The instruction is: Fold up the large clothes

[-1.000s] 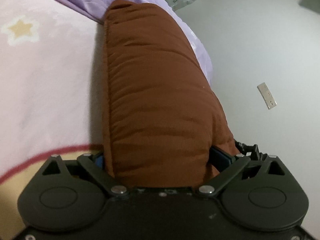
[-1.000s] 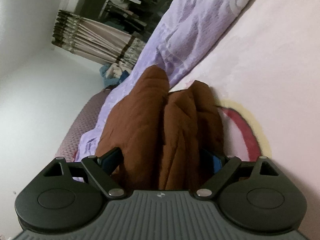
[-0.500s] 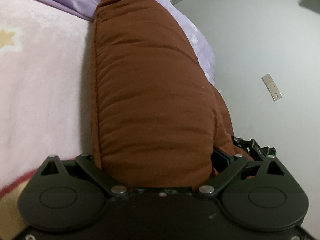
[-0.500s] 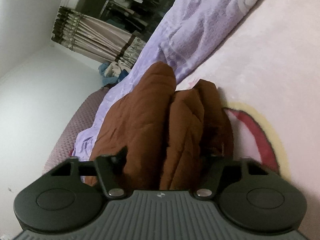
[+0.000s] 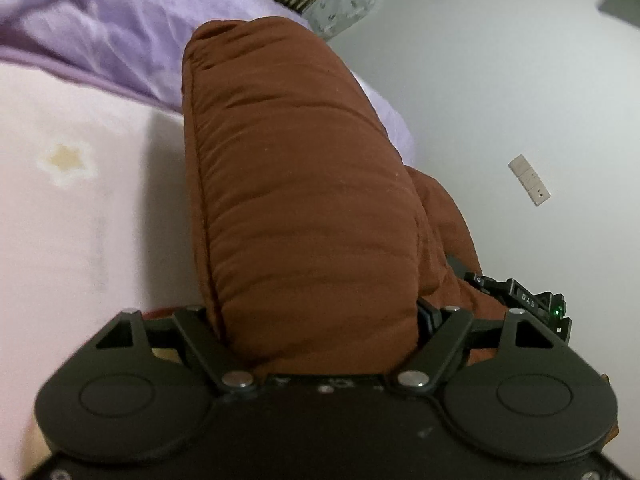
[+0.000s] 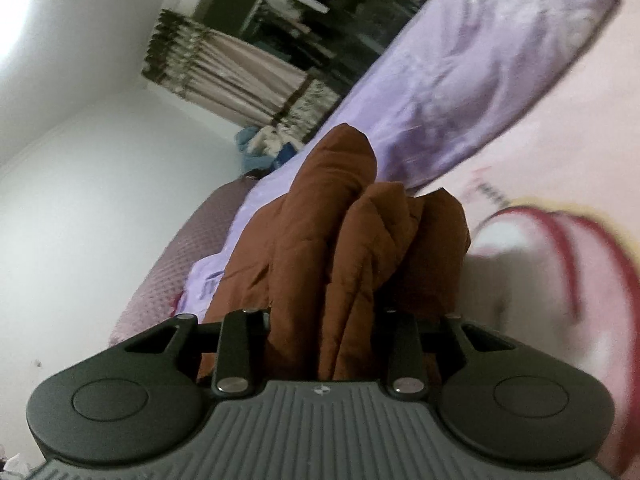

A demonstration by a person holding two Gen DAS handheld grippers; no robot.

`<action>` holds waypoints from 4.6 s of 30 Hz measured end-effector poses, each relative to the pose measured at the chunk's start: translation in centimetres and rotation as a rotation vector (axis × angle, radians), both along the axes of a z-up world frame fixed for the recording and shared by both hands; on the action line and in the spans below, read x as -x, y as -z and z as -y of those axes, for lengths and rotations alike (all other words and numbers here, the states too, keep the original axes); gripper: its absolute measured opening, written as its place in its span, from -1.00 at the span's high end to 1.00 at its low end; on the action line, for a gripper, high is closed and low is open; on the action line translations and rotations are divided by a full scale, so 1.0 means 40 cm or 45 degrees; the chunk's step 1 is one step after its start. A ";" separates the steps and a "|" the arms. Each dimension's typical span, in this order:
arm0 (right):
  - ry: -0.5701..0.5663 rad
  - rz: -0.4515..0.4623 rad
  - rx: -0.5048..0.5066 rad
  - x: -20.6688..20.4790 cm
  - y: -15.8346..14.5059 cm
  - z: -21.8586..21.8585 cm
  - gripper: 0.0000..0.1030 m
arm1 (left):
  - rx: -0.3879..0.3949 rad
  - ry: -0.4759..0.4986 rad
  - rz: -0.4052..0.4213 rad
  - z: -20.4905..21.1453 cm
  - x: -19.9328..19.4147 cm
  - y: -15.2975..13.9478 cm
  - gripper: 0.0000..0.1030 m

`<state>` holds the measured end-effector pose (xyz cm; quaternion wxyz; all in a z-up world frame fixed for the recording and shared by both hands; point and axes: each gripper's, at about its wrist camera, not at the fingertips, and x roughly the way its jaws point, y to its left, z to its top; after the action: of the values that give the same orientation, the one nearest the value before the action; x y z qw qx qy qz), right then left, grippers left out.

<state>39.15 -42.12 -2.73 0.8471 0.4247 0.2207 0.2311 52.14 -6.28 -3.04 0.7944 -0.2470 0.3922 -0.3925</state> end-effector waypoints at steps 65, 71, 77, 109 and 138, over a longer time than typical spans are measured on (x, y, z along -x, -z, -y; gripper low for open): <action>0.237 -0.006 0.981 0.205 -0.032 -0.587 0.94 | -0.578 -0.422 0.343 -0.103 0.437 0.017 -0.64; 0.231 -0.022 0.903 0.197 0.047 -0.568 1.00 | -0.603 -0.428 0.373 -0.087 0.424 0.061 -0.66; 0.248 -0.022 0.897 0.210 0.042 -0.574 1.00 | -0.598 -0.424 0.368 -0.096 0.424 0.051 -0.66; 0.361 -0.073 0.981 0.305 0.008 -0.592 0.63 | -0.683 -0.538 0.403 -0.104 0.519 0.064 -0.65; 0.381 -0.029 1.047 0.404 -0.098 -0.631 0.10 | -0.711 -0.559 0.441 -0.112 0.623 -0.081 -0.67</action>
<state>22.99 -16.87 1.20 0.9674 0.0819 0.2396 -0.0058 27.20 -1.80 0.21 0.9504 -0.0294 0.2821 -0.1273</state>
